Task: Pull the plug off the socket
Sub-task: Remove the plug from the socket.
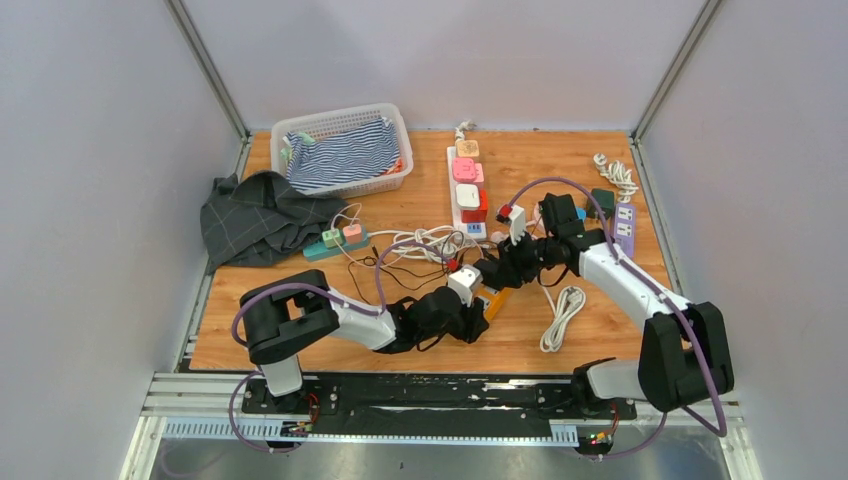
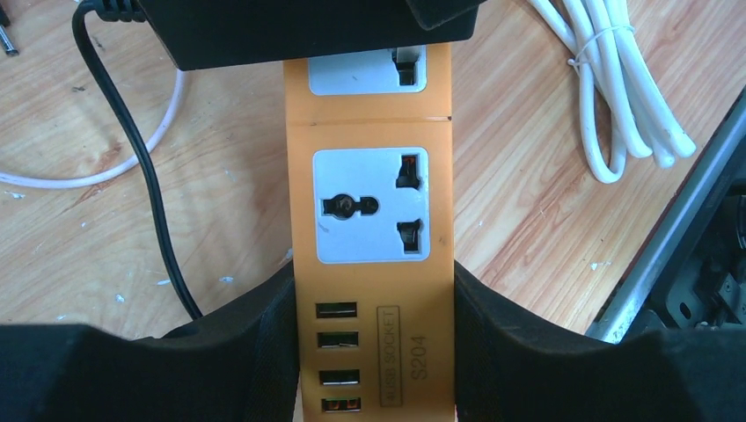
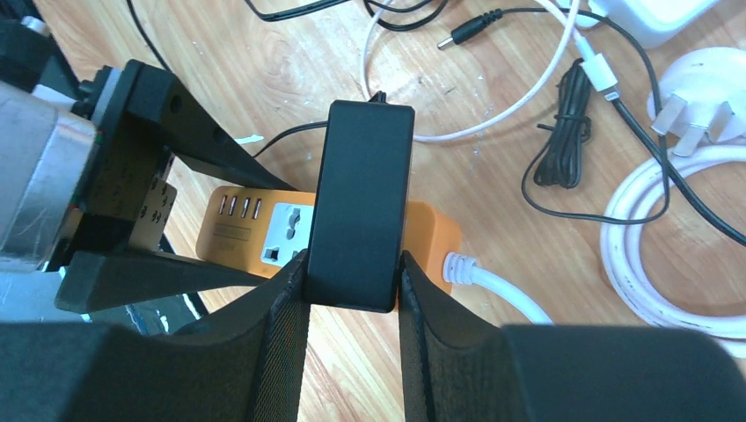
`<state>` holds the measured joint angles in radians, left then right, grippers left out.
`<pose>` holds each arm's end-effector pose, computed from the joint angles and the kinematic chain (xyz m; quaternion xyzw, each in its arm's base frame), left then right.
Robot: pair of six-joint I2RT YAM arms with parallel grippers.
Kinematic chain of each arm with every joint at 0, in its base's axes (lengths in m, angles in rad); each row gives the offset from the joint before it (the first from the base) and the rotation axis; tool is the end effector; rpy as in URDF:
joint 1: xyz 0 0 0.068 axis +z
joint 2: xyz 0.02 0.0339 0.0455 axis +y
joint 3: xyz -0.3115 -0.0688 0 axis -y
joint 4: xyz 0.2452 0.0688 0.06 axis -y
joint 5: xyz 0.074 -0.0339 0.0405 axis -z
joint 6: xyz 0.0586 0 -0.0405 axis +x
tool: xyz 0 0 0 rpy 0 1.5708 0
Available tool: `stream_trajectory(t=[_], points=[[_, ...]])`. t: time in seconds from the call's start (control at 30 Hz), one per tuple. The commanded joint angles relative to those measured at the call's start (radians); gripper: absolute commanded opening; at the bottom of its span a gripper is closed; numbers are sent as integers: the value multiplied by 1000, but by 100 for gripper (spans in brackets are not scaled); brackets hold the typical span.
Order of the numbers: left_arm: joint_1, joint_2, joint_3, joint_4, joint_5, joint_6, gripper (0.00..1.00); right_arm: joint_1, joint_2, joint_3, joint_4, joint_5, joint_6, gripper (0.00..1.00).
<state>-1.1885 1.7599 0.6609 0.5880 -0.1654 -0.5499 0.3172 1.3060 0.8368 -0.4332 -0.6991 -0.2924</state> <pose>0.1427 -0.3289 0.1638 0.2303 0.8296 -0.3387 0.3796 0.2333 0.1163 0.2635 -0.3735 0.8129 0.3273 0.3041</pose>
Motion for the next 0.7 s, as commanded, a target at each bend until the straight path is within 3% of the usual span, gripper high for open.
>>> stream_trajectory(t=[0.0,0.13,0.17,0.27,0.3,0.37,0.4,0.53,0.6,0.67], points=[[-17,68,-17,-143,65,26,0,26,-52,4,-8,-331,47,0],[-22,55,-26,-143,58,22,0,41,-100,-42,87,49,76,0],[-22,52,-30,-143,53,19,0,23,-88,-36,79,5,81,0],[-23,50,-30,-143,54,18,0,19,-58,-10,20,-340,61,0],[-24,52,-27,-143,57,20,0,62,-84,-5,6,-285,34,0],[-26,53,-24,-143,59,20,0,119,-143,-63,99,76,22,0],[-28,53,-24,-143,60,19,0,114,-143,-64,104,153,20,0],[-28,59,-18,-143,62,18,0,138,-83,-11,-21,-229,-31,0],[-28,63,-14,-143,68,18,0,187,-100,-15,-16,-201,-57,0],[-28,63,-14,-144,70,17,0,201,-112,-24,28,-16,-37,0]])
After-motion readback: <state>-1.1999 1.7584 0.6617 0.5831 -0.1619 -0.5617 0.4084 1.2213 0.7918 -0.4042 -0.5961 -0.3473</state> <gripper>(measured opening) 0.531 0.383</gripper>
